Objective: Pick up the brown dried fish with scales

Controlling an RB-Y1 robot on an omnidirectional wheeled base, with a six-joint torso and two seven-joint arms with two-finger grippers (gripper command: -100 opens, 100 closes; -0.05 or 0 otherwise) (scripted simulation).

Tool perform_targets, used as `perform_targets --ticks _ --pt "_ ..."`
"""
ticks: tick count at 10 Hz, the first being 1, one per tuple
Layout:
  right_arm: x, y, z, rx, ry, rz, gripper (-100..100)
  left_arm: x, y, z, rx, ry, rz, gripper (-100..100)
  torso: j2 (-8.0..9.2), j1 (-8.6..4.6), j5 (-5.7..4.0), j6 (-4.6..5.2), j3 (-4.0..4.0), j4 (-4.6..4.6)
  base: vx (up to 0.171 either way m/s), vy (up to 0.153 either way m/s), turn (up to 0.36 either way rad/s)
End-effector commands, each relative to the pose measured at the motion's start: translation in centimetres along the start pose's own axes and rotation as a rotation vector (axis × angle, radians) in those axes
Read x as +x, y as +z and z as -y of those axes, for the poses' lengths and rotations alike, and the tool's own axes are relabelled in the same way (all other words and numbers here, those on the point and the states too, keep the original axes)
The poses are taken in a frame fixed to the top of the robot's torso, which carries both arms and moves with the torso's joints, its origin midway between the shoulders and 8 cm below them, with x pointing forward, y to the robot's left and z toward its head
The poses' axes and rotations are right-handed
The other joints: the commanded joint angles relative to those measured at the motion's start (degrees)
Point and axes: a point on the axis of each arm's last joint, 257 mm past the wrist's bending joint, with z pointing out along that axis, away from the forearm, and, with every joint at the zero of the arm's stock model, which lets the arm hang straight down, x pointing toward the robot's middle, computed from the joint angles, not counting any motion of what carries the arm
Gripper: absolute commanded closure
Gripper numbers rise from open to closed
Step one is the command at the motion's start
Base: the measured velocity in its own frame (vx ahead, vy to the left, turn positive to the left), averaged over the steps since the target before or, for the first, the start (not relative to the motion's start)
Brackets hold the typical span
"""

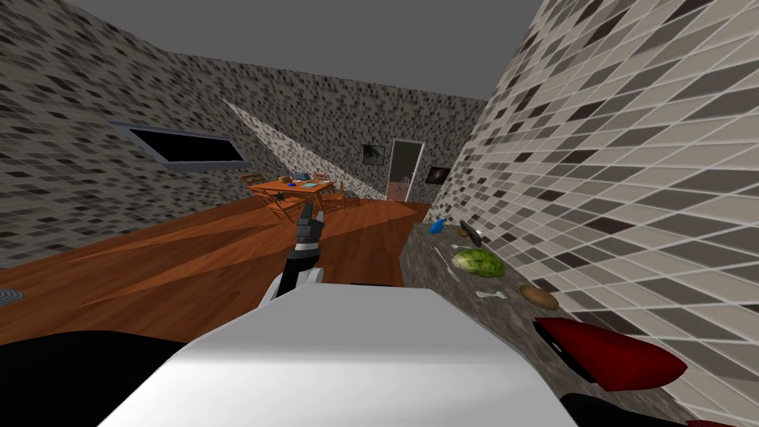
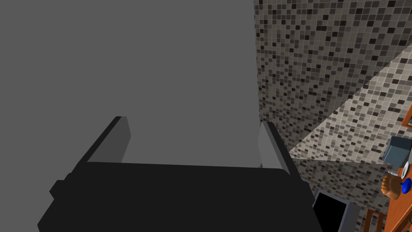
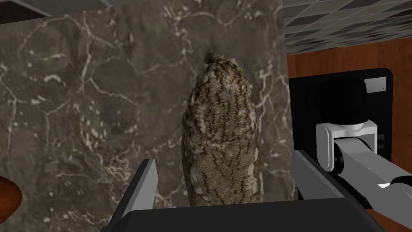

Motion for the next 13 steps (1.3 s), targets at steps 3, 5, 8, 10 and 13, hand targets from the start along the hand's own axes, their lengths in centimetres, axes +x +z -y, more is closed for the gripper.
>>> perform_targets --ticks 3,5,8,10,13 --pt "0.0 0.7 -0.3 0.003 -0.001 0.003 -100 0.0 0.0 0.0 0.000 0.000 0.000 0 0.37 -0.12 -0.04 0.02 0.23 0.10 0.003 -0.003 -0.003" --pt "0.0 1.4 -0.6 0.005 -0.002 0.006 -100 0.0 0.0 0.0 0.000 0.000 0.000 0 0.48 -0.18 -0.06 0.02 0.30 0.13 -0.013 -0.016 -0.007" --pt "-0.1 1.9 -0.8 0.004 -0.004 0.009 -100 0.0 0.0 0.0 0.000 0.000 0.000 0 0.50 -0.18 -0.06 0.03 0.31 0.14 -0.006 -0.010 -0.005" --pt "-0.1 2.0 -0.7 0.007 -0.004 0.009 100 0.0 0.0 0.0 0.000 0.000 0.000 0 0.46 -0.12 -0.06 0.03 0.29 0.13 0.000 0.000 0.000" --pt "-0.1 2.0 -0.7 0.006 -0.004 0.008 100 0.0 0.0 0.0 0.000 0.000 0.000 0 0.46 -0.14 -0.06 0.03 0.29 0.14 0.000 0.000 0.000"
